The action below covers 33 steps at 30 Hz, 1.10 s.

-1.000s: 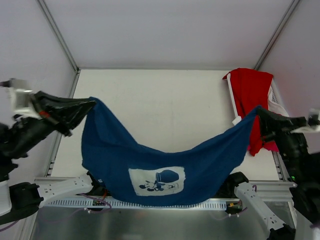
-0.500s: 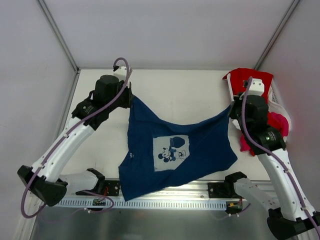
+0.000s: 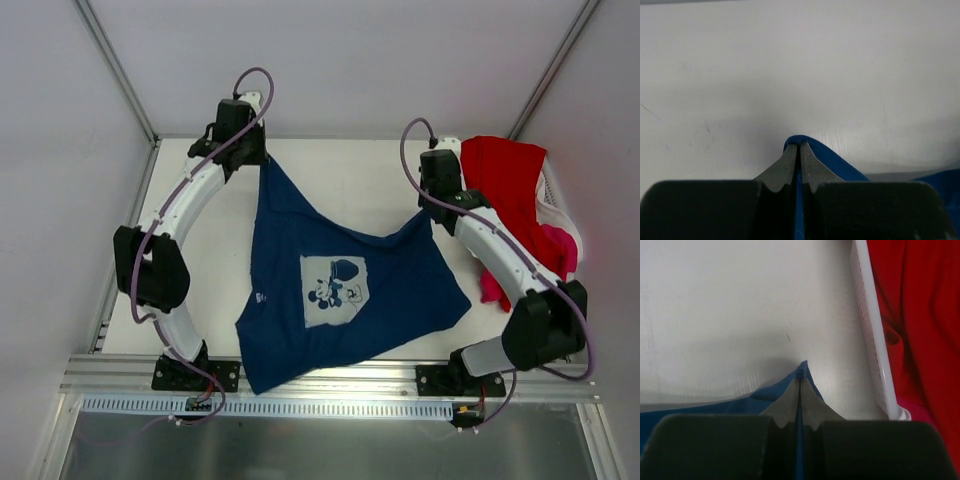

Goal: Fold and stack the t-shirts
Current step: Flatten the tshirt out

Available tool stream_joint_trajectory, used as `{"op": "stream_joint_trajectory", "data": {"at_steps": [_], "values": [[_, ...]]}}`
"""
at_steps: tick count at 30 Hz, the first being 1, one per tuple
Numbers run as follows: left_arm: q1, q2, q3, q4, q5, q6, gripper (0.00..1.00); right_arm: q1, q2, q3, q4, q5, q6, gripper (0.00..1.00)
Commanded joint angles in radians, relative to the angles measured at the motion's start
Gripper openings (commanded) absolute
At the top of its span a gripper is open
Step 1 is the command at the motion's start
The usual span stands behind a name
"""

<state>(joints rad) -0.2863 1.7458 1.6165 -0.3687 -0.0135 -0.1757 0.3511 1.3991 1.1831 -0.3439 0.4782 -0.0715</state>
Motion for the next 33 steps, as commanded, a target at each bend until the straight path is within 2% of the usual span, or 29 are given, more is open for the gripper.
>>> {"op": "stream_joint_trajectory", "data": {"at_steps": [1, 12, 21, 24, 28, 30, 31, 32, 33], "values": [[0.061, 0.093, 0.175, 0.07, 0.044, 0.048, 0.0, -0.008, 0.099, 0.137, 0.088, 0.031, -0.01, 0.01], [0.22, 0.472, 0.534, 0.054, 0.195, 0.038, 0.0, -0.029, 0.539, 0.502, 0.059, 0.086, -0.05, 0.01], [0.26, 0.734, 0.802, 0.054, 0.216, 0.054, 0.0, -0.054, 0.756, 0.74, 0.026, 0.229, -0.039, 0.0], [0.266, 0.79, 0.856, 0.059, 0.207, 0.059, 0.0, -0.061, 0.794, 0.782, 0.029, 0.266, -0.036, 0.01], [0.272, 0.816, 0.855, 0.096, 0.19, 0.059, 0.0, -0.073, 0.843, 0.829, 0.052, 0.316, -0.037, 0.0], [0.274, 0.822, 0.846, 0.135, 0.158, 0.065, 0.11, -0.083, 0.874, 0.866, 0.059, 0.333, -0.039, 0.02], [0.274, 0.822, 0.835, 0.16, 0.12, 0.065, 0.23, -0.084, 0.885, 0.88, 0.066, 0.352, -0.042, 0.11], [0.274, 0.821, 0.817, 0.212, 0.103, 0.067, 0.71, -0.089, 0.917, 0.898, 0.075, 0.361, -0.048, 0.61], [0.274, 0.819, 0.815, 0.233, 0.084, 0.065, 0.93, -0.092, 0.937, 0.958, 0.077, 0.364, -0.054, 0.9]]}}
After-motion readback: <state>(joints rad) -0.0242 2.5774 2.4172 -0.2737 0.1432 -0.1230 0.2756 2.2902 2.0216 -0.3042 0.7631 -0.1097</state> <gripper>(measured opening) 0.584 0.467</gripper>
